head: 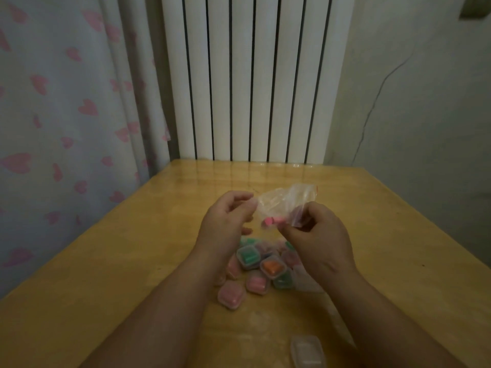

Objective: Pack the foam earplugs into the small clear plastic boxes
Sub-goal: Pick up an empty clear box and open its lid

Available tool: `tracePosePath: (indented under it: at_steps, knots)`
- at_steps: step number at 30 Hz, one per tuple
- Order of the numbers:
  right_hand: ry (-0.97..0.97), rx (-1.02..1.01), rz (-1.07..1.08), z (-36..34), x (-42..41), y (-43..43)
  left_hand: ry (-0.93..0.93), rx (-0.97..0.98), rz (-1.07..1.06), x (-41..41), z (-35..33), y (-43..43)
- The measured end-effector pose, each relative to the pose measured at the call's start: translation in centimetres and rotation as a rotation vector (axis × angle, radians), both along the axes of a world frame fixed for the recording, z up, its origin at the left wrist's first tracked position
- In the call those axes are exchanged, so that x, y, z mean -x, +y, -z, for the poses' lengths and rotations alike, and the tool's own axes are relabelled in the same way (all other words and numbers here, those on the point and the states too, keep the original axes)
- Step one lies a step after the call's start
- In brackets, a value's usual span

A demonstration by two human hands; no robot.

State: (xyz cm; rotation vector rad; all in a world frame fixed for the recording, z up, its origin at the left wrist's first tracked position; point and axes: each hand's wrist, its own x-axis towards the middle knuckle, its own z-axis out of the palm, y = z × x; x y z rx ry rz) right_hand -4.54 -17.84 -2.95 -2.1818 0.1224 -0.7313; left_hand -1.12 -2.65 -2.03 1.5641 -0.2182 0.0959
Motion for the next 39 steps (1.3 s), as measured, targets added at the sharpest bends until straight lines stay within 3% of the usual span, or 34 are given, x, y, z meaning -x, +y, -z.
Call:
tracePosePath:
  at_steps: [3, 8, 15, 20, 30, 39]
  knots:
    - [-0.002, -0.043, -0.047, 0.0, 0.1, 0.2, 0.097, 0.052, 0.157, 0.1, 0.4, 0.0]
    - [-0.021, -0.148, -0.118, -0.5, 0.6, 0.0, -0.006, 0.01, 0.063, -0.3, 0.6, 0.0]
    - [-0.108, -0.011, -0.118, -1.0, 1.0, 0.1, -0.129, -0.049, 0.037, -0.2, 0.6, 0.0]
    - [-0.068, 0.023, -0.13, -0.9, 0.8, 0.2, -0.168, -0.094, 0.081, -0.2, 0.8, -0.1]
    - [0.085, 0.013, -0.194, -0.7, 0.6, 0.3, -0.041, 0.063, 0.195, -0.1, 0.6, -0.2]
    - [0.127, 0.006, -0.211, -0.3, 0.1, 0.0, -0.024, 0.08, 0.187, -0.2, 0.4, 0.0]
